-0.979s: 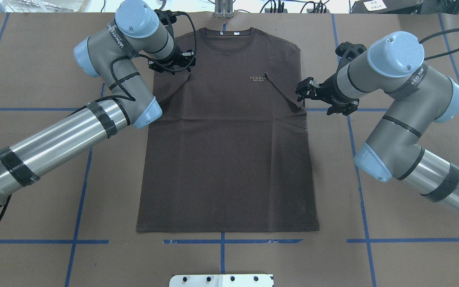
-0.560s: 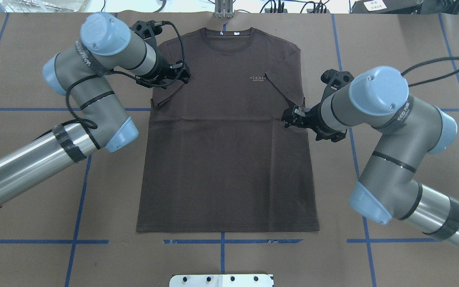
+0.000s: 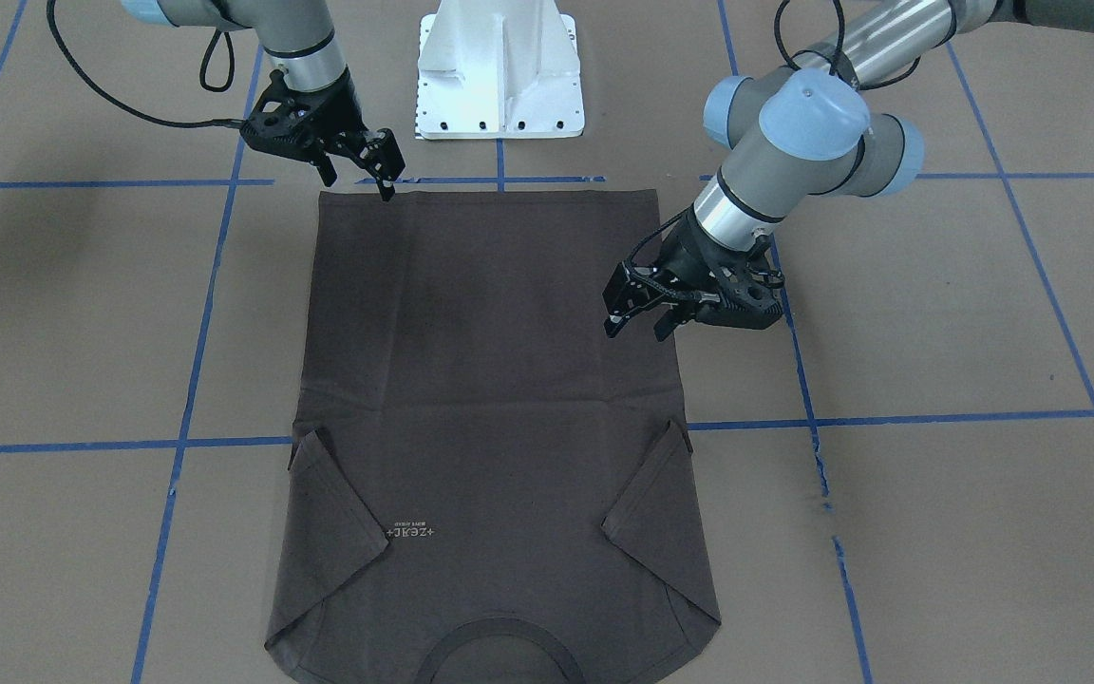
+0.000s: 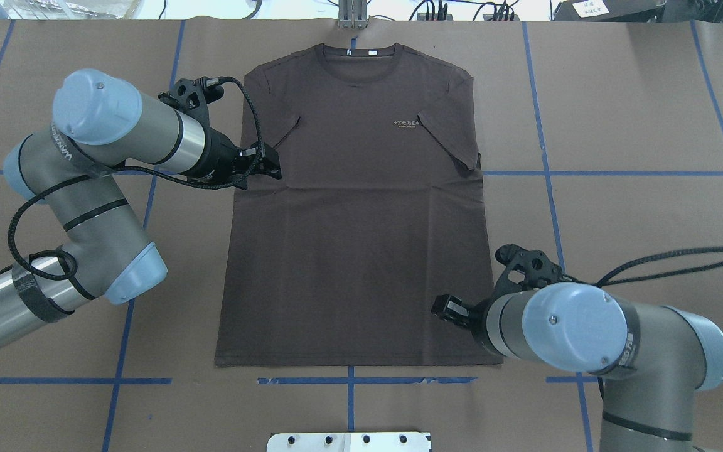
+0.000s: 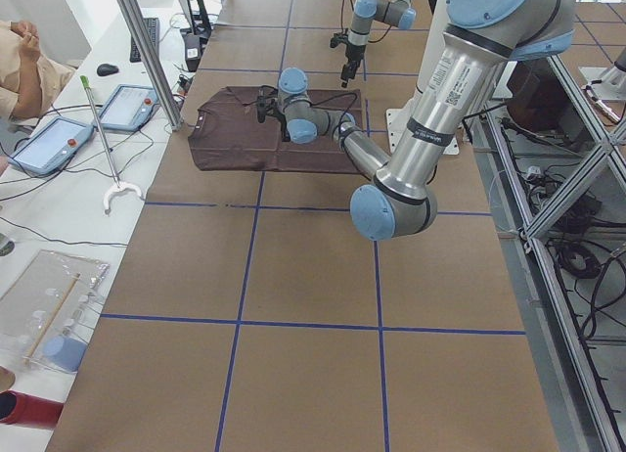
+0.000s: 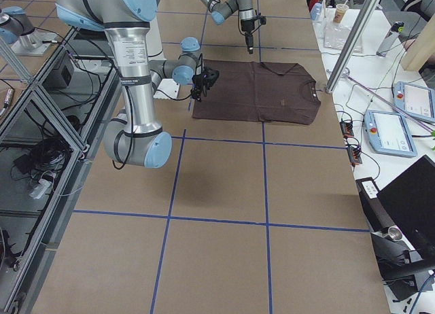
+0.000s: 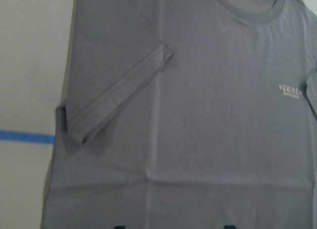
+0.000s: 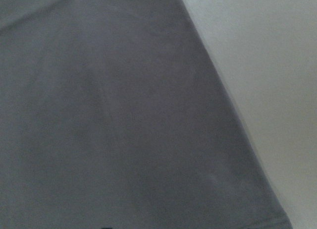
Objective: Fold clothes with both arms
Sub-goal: 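Release the sleeve and move the right gripper to the hem corner nearest the robot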
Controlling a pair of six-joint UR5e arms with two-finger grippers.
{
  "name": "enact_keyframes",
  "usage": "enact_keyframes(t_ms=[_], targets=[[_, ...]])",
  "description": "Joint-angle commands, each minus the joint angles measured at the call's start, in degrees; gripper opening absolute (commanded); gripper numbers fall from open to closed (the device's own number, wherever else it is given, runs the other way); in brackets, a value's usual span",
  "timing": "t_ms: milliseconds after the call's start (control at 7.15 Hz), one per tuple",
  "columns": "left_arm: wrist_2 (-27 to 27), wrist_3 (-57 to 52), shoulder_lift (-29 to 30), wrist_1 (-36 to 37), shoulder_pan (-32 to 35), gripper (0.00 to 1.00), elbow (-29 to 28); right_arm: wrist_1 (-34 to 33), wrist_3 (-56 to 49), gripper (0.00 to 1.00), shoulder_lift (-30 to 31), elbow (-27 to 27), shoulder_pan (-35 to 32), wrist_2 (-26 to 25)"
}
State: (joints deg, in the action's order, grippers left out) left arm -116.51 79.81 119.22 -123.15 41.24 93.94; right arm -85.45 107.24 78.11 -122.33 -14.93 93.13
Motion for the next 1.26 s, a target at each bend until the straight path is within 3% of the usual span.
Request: enact_keyframes(t_ms=[0, 140, 839, 1119], targets=[[-0.4, 3.8, -0.3, -0.5, -0.2, 0.73, 0.8, 0.2, 18.1, 0.86, 4.2, -1.2, 7.2, -6.9], [-0.4, 4.3, -0.2, -0.4, -0.4, 0.75, 1.0, 0.4, 22.4, 0.87, 4.5, -0.7, 8.3, -9.0], [0.0, 4.3, -0.1, -0.6, -0.5, 0.83, 1.1, -0.2, 19.8, 0.72, 4.5, 4.3, 7.8, -9.5], [0.0, 4.2, -0.2, -0.9, -0.5, 0.83, 1.0, -0.3, 19.8, 0.54, 4.5, 4.5, 7.8, -9.5]])
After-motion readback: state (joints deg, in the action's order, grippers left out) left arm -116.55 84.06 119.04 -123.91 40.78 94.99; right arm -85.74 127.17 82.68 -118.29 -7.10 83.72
